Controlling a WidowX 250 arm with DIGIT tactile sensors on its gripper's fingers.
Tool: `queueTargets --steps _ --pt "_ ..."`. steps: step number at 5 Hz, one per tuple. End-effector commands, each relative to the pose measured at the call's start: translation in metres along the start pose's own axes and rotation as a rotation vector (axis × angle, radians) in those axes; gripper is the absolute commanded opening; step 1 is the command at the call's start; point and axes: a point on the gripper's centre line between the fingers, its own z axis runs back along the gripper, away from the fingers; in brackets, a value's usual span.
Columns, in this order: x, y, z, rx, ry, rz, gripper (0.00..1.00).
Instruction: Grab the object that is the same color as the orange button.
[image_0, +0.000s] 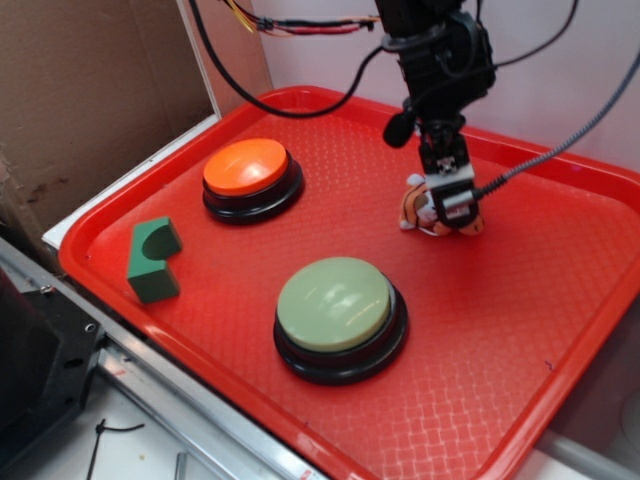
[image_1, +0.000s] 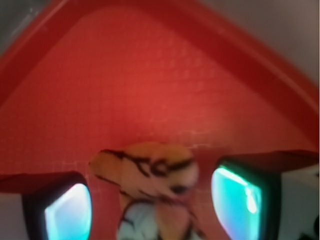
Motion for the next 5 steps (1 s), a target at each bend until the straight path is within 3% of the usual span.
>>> queueTargets --steps 1,2,3,4,5 --pt "-0.007 -0.022 0.002 0.005 0.009 0.006 0.24" --pt "-0.006 -0.025 -0.003 0.02 0.026 0.02 0.0" --pt "-0.007 -0.024 0.0 0.054 0.05 0.062 0.0" --pt "-0.014 -0.016 0.051 0.128 0.143 0.247 0.0" --pt "-0.028 -0.008 0.092 0.135 0.177 0.468 0.0"
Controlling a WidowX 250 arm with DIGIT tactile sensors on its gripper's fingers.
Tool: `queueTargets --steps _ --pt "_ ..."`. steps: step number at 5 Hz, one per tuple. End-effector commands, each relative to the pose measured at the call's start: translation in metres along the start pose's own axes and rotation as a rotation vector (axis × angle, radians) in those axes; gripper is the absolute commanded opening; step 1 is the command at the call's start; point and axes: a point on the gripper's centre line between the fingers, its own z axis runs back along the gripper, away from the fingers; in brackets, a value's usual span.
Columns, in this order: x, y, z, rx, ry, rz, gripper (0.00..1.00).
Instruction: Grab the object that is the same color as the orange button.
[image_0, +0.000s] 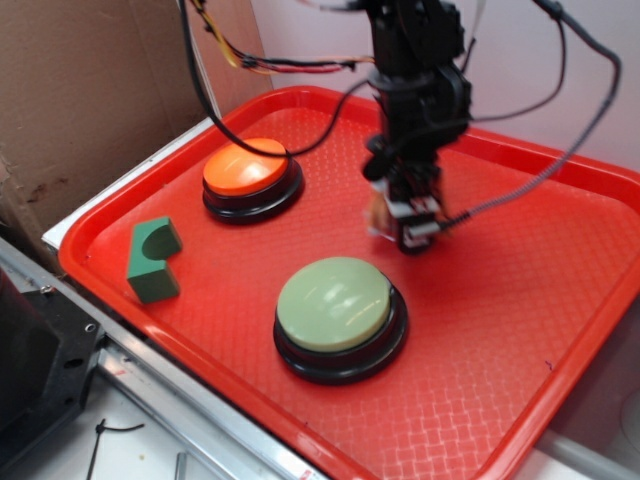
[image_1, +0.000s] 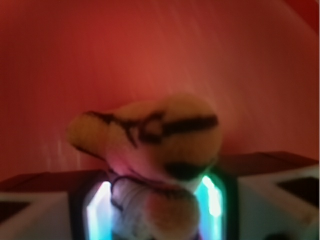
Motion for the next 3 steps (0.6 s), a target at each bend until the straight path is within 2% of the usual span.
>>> queueTargets --steps 1,3 --pt "-0.033 0.014 0.107 0.004 -0.075 0.385 0.0" --pt "-0.077 0.014 0.159 0.071 -0.19 0.618 0.0"
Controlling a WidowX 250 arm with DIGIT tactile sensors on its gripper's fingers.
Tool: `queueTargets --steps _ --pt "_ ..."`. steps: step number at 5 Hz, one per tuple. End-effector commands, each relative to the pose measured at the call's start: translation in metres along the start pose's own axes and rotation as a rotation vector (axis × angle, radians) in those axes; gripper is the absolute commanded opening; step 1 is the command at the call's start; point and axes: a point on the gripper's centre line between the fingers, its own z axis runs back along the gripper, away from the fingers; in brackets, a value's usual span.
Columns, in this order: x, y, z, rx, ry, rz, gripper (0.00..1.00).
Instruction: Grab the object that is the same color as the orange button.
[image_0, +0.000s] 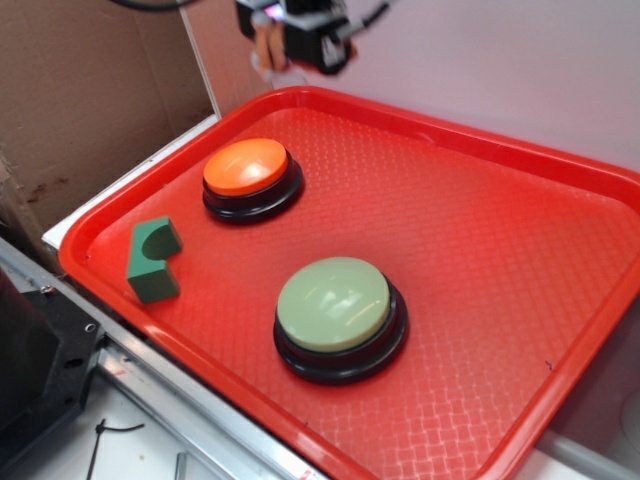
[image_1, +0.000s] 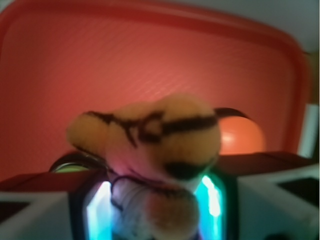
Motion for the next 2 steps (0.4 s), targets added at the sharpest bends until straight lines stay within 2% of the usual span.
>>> queueTargets --steps 1,2 --pt "-0.02 -0.004 0.035 0.075 -0.149 0.14 0.0" --pt "-0.013 0.002 0.025 0.064 -0.073 0.164 0.0"
